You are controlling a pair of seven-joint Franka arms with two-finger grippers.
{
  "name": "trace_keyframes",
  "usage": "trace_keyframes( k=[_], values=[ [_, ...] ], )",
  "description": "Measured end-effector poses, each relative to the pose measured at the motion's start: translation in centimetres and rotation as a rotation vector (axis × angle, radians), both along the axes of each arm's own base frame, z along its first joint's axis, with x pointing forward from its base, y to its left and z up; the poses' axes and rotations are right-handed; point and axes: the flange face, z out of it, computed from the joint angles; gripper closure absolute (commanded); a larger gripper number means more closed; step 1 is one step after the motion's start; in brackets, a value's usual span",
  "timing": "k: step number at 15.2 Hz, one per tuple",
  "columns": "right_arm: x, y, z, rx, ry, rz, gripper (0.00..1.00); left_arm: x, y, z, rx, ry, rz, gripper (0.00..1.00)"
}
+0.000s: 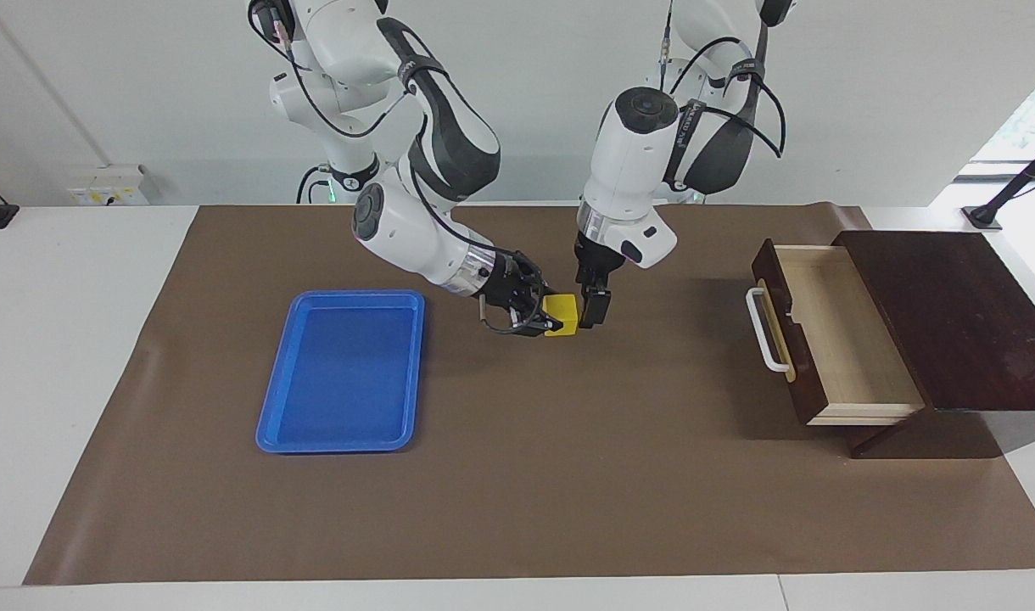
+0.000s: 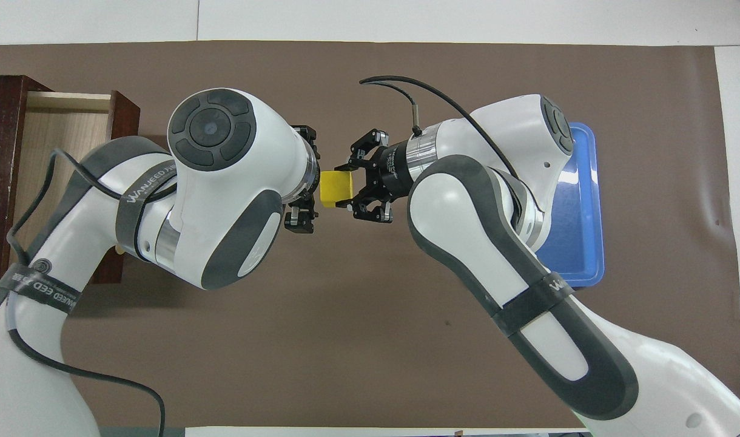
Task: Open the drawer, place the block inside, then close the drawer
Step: 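Grasp the cube with the left gripper while the right gripper holds it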
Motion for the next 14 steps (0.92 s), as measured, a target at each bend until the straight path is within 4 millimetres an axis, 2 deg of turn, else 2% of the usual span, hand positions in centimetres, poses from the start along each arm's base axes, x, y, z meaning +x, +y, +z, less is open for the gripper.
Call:
trace_keyframes(
  k=[4, 7, 8, 13, 14],
  values=[
    [0.1, -0.2, 0.1, 0.0, -0.003, -0.004, 1.0, 0.7, -0.4, -2.7, 0.001, 0.02, 0.068, 0.0],
    [0.2, -0.2, 0.4, 0.002, -0.007, -0.004, 1.0, 1.2, -1.1, -3.8, -0.016, 0.008, 0.103, 0.02],
    [0.2, -0.2, 0.4, 0.003, -0.008, -0.004, 1.0, 1.1, -1.3, -3.8, -0.02, 0.004, 0.104, 0.14],
    [0.6, -0.5, 0.7, 0.0, -0.023, -0.017, 1.0, 0.5, -2.4, -3.5, -0.031, -0.002, 0.097, 0.96],
    [0.6, -0.6, 0.7, -0.003, -0.024, -0.012, 1.0, 0.5, -2.4, -3.6, -0.031, -0.002, 0.091, 1.0]
  ],
)
